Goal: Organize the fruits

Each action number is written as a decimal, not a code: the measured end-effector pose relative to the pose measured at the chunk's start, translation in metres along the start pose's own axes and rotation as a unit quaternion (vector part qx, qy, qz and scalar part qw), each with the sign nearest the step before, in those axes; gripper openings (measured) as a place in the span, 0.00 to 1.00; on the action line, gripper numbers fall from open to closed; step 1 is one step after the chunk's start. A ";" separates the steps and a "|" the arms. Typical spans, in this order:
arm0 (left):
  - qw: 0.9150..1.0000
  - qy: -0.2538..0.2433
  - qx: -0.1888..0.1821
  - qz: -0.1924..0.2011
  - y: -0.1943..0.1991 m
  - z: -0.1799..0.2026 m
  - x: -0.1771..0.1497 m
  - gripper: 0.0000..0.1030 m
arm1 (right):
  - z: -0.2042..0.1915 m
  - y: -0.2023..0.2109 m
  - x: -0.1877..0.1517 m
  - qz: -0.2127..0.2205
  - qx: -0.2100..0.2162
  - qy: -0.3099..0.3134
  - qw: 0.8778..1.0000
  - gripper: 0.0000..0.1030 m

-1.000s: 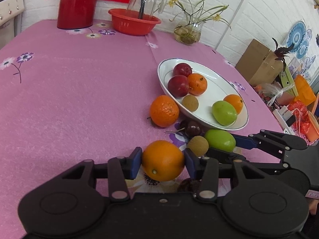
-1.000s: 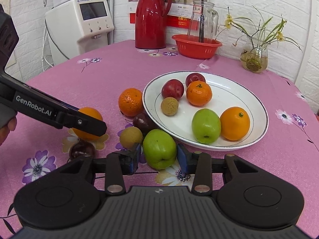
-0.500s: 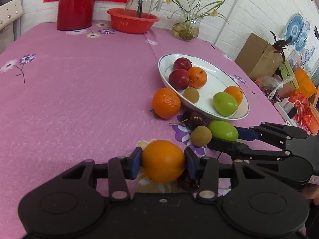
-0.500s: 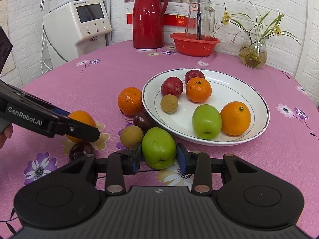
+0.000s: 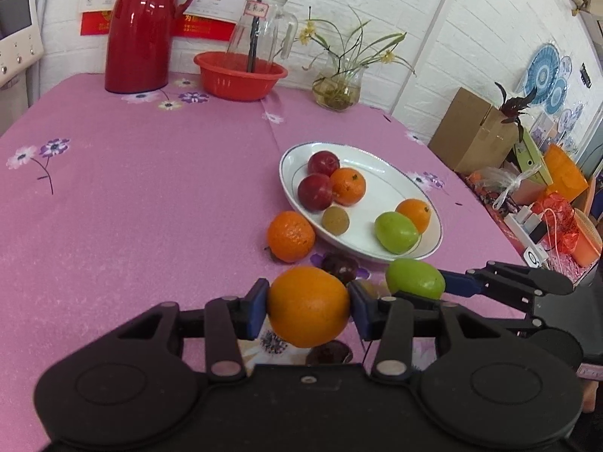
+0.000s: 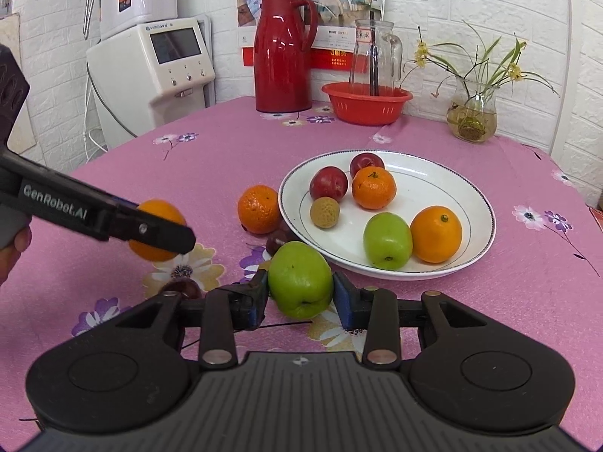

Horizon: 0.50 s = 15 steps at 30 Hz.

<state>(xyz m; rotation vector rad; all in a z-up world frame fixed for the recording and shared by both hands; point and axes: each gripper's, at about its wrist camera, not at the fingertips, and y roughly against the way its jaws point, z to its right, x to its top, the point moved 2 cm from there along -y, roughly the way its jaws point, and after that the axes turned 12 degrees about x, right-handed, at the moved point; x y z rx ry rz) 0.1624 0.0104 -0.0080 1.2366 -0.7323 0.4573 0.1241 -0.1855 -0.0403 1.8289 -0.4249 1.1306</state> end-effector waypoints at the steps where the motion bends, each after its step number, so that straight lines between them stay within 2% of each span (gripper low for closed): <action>1: 1.000 0.002 -0.003 0.004 0.001 0.002 0.003 0.90 | -0.001 0.002 0.001 0.004 0.001 0.001 1.000 0.62; 9: 0.999 0.006 -0.020 0.024 -0.003 0.030 0.028 0.90 | 0.003 0.023 0.018 0.039 -0.009 0.014 0.999 0.62; 15: 0.999 0.009 -0.032 0.031 -0.013 0.047 0.044 0.90 | 0.025 0.033 0.031 0.064 -0.034 0.002 0.997 0.62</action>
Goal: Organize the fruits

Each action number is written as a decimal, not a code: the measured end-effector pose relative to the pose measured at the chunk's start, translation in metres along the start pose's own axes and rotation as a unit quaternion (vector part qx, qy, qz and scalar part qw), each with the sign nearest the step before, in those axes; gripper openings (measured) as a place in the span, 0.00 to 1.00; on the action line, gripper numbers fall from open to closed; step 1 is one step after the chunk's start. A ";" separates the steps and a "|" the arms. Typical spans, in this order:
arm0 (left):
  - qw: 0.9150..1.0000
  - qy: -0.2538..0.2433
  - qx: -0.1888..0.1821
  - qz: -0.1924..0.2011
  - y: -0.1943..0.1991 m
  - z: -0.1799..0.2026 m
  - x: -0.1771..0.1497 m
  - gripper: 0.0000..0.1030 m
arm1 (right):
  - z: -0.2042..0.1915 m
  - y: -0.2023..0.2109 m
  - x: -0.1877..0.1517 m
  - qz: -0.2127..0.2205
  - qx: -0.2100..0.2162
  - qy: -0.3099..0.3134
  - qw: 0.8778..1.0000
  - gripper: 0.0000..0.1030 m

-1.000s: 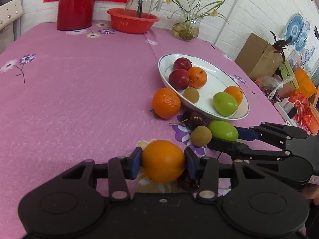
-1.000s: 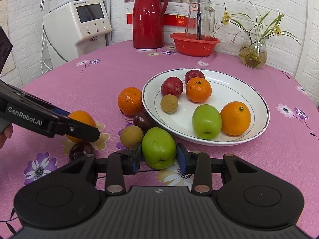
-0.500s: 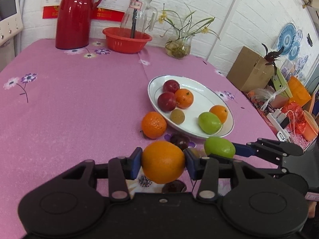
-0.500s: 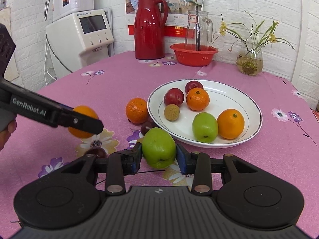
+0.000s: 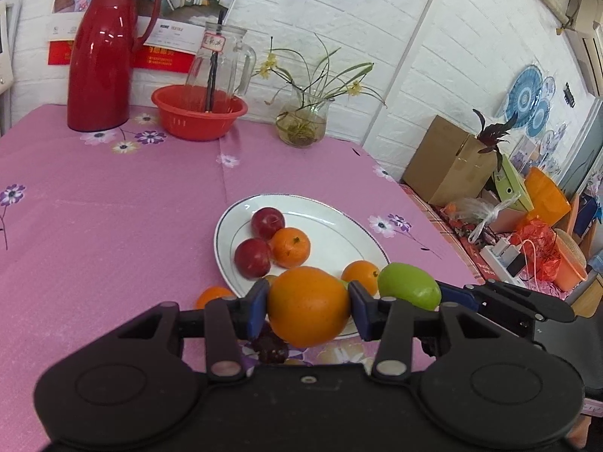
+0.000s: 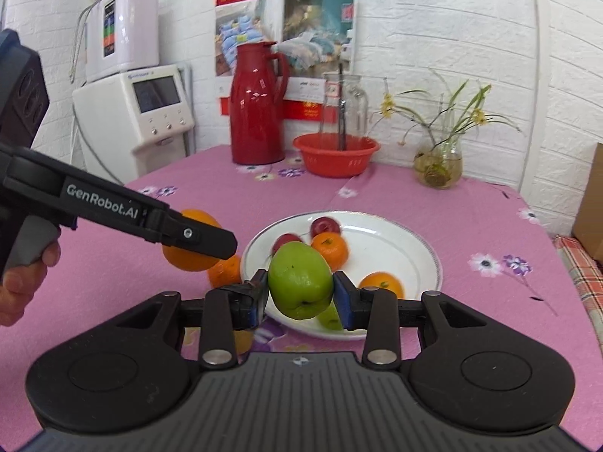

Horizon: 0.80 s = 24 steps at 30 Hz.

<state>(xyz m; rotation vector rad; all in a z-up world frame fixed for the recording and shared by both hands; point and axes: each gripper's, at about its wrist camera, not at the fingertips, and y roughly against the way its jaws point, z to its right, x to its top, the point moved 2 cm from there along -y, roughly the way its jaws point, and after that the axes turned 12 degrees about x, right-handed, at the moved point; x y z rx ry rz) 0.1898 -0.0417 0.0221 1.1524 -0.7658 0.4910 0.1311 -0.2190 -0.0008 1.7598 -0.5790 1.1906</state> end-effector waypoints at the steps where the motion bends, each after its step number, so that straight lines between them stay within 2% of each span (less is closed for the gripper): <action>1: 1.000 0.000 -0.002 0.001 -0.002 0.003 0.002 0.90 | 0.005 0.001 0.002 0.003 -0.006 -0.003 1.000 0.62; 12: 1.000 0.006 -0.011 -0.008 -0.034 0.021 0.008 0.90 | 0.046 -0.008 0.010 0.017 -0.042 -0.037 0.998 0.62; 24: 0.999 0.016 -0.009 -0.026 -0.064 0.021 0.003 0.90 | 0.071 -0.027 0.007 0.010 -0.055 -0.057 0.997 0.62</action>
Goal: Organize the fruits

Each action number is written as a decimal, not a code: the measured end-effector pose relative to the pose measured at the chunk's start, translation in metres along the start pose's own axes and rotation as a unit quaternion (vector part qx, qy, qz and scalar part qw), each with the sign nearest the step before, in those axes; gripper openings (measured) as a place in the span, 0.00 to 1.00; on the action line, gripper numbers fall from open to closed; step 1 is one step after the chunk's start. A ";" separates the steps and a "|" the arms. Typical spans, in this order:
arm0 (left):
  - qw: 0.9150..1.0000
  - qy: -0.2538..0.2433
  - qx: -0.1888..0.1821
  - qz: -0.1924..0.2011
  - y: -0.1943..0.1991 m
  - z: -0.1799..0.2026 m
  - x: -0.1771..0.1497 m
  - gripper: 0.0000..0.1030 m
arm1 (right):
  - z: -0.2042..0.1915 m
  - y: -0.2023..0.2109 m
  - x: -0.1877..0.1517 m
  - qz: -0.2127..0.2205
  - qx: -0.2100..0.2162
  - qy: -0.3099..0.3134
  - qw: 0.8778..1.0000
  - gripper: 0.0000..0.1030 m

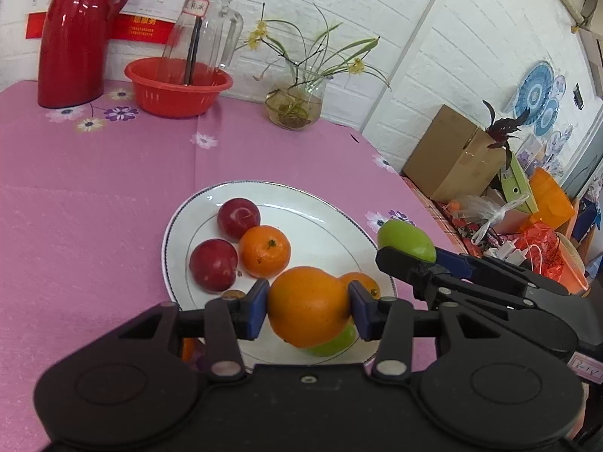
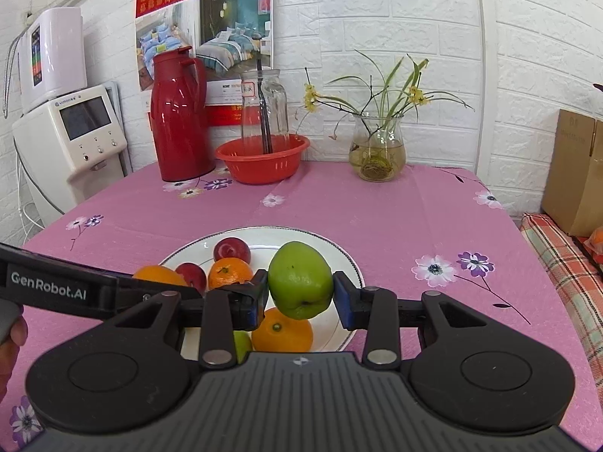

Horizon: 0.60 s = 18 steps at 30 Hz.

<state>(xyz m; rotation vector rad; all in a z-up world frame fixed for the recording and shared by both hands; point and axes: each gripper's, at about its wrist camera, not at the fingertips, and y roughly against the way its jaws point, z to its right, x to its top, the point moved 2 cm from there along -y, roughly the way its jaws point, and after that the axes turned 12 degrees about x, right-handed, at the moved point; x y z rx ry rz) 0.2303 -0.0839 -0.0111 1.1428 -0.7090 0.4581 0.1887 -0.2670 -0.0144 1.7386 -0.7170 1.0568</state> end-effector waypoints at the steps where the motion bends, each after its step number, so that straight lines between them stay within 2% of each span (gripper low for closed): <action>1: 1.000 0.001 0.000 -0.002 -0.002 0.000 0.000 0.90 | 0.002 -0.002 0.000 -0.001 -0.001 -0.001 1.000 0.62; 11: 1.000 0.012 0.008 -0.018 -0.021 -0.004 0.000 0.90 | 0.012 -0.020 0.003 -0.012 -0.002 -0.006 1.000 0.62; 18: 1.000 -0.003 0.008 -0.016 -0.021 -0.004 -0.001 0.90 | 0.016 -0.029 0.005 -0.019 -0.002 -0.001 1.000 0.62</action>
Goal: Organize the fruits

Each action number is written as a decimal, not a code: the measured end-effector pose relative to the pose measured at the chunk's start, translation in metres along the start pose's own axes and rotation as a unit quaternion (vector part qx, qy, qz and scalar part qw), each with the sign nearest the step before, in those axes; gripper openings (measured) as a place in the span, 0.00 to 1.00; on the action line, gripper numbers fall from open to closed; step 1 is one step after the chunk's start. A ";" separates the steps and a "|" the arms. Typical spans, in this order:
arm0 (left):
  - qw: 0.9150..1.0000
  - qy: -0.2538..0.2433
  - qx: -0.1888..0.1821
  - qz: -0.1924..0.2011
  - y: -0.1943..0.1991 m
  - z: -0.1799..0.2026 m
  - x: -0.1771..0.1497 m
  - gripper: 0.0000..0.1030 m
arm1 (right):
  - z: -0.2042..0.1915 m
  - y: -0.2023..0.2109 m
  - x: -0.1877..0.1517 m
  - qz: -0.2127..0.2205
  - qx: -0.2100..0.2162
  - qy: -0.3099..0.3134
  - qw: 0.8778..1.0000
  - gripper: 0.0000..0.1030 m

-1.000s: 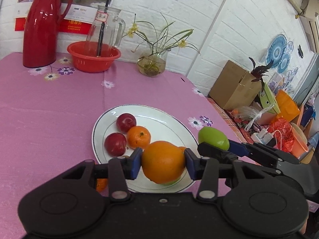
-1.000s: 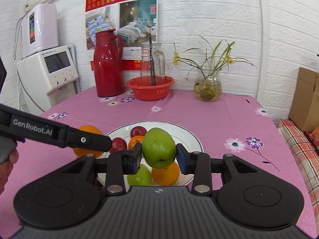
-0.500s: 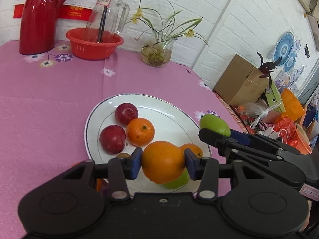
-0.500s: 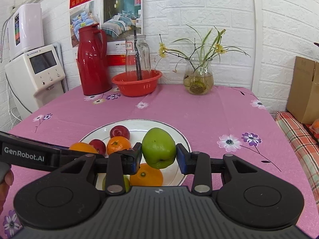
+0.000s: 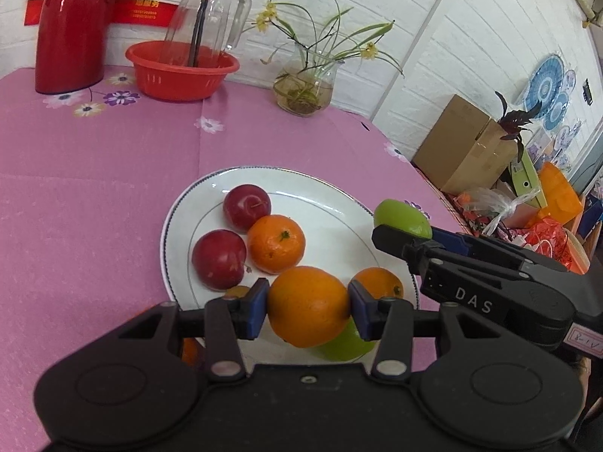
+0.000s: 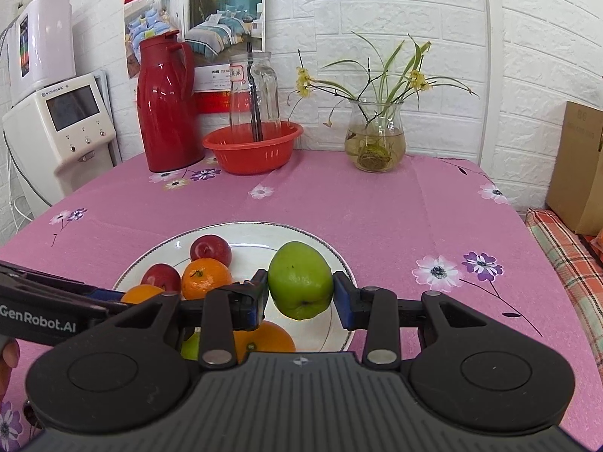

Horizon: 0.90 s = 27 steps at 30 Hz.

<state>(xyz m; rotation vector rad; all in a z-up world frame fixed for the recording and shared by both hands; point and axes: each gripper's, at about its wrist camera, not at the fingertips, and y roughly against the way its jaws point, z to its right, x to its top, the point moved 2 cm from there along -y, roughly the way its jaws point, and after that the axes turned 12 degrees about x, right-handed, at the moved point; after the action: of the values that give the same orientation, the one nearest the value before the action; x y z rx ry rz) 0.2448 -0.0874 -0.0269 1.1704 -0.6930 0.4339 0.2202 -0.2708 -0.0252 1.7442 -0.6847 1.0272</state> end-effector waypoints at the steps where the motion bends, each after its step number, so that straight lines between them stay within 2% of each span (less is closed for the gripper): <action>1: 1.000 -0.005 0.001 0.000 0.001 0.001 -0.001 0.90 | 0.000 -0.001 0.000 -0.001 0.000 0.001 1.000 0.62; 5: 0.999 -0.035 0.007 0.005 0.004 0.004 -0.005 0.90 | 0.001 -0.007 0.001 -0.007 0.002 0.003 1.000 0.62; 13: 0.998 -0.057 0.025 0.005 0.009 0.006 -0.007 0.90 | -0.003 -0.021 0.004 -0.028 0.012 0.016 0.999 0.62; 20: 0.999 -0.023 0.030 0.005 0.002 0.004 0.000 0.86 | -0.010 -0.038 0.005 -0.054 0.013 0.032 0.998 0.62; 27: 0.999 -0.038 0.029 0.006 0.002 0.005 -0.002 0.85 | -0.008 -0.045 0.002 -0.066 0.016 0.033 0.997 0.62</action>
<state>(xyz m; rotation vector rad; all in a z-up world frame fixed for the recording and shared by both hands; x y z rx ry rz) 0.2405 -0.0916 -0.0261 1.2430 -0.7589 0.4235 0.2552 -0.2463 -0.0425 1.7500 -0.5070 1.0046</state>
